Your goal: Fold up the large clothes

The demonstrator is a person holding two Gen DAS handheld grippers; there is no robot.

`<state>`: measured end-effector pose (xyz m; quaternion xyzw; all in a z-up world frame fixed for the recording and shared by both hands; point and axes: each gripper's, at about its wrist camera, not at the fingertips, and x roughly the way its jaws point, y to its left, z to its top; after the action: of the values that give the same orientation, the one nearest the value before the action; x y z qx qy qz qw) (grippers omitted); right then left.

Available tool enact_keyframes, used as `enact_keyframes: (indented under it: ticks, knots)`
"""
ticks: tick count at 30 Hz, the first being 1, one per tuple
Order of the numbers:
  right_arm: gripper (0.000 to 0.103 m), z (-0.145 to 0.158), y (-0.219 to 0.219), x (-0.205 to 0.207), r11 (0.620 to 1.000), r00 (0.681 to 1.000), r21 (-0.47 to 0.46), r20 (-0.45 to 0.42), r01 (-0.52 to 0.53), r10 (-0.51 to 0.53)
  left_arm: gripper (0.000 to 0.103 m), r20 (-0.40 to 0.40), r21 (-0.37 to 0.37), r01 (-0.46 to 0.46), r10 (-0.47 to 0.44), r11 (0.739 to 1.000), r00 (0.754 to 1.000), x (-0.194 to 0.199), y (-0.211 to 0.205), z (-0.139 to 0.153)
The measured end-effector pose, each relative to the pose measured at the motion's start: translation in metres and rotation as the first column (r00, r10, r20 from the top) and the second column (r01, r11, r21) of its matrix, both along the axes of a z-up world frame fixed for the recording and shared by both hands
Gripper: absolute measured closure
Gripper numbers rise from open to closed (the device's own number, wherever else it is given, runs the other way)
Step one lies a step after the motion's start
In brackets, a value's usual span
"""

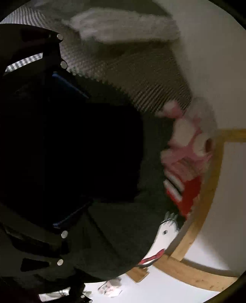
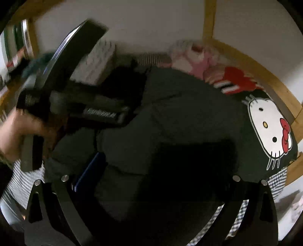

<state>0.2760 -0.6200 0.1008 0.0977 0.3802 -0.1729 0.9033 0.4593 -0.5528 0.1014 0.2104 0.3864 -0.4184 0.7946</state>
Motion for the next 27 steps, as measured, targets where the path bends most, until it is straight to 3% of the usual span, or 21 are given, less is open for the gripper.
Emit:
enact_keyframes:
  ticks: [2,3,6,9,11,12,15,18,27]
  knots:
    - [0.004,0.021,0.009,-0.011,0.997,0.997,0.004,0.035,0.074,-0.074,0.005,0.1,-0.089,-0.053,0.062,0.995,0.993,-0.016,0.032,0.031]
    - [0.004,0.035,0.017,-0.02,0.995,0.993,0.002,0.068,0.1,-0.1,0.005,0.165,-0.162,-0.096,0.123,0.982,0.979,-0.032,0.064,0.056]
    - [0.003,0.078,0.055,-0.055,0.993,0.963,-0.008,0.247,0.114,-0.108,0.005,0.165,-0.265,-0.118,0.166,0.957,0.972,-0.067,0.127,0.09]
    - [0.003,0.097,0.099,-0.086,0.989,0.945,0.015,0.293,0.15,-0.148,0.005,0.135,-0.313,-0.138,0.188,0.94,0.973,-0.103,0.179,0.101]
    - [0.003,0.096,0.126,-0.105,0.981,0.942,0.036,0.275,0.191,-0.194,0.005,0.143,-0.261,-0.158,0.2,0.952,0.969,-0.131,0.207,0.095]
    - [0.003,0.091,0.138,-0.114,0.974,0.944,0.055,0.241,0.221,-0.227,0.005,0.159,-0.196,-0.158,0.19,0.968,0.969,-0.148,0.22,0.088]
    - [0.003,0.074,0.171,-0.142,0.96,0.943,0.06,0.184,0.273,-0.279,0.005,0.157,-0.146,-0.154,0.176,0.977,0.972,-0.192,0.259,0.07]
    - [0.004,0.056,0.204,-0.165,0.962,0.954,0.02,0.124,0.272,-0.272,0.005,0.155,-0.125,-0.167,0.185,0.978,0.97,-0.228,0.291,0.057]
    - [0.004,0.028,0.287,-0.251,0.964,0.961,-0.001,0.089,0.265,-0.263,0.005,0.141,-0.134,-0.156,0.175,0.979,0.974,-0.334,0.364,0.045]
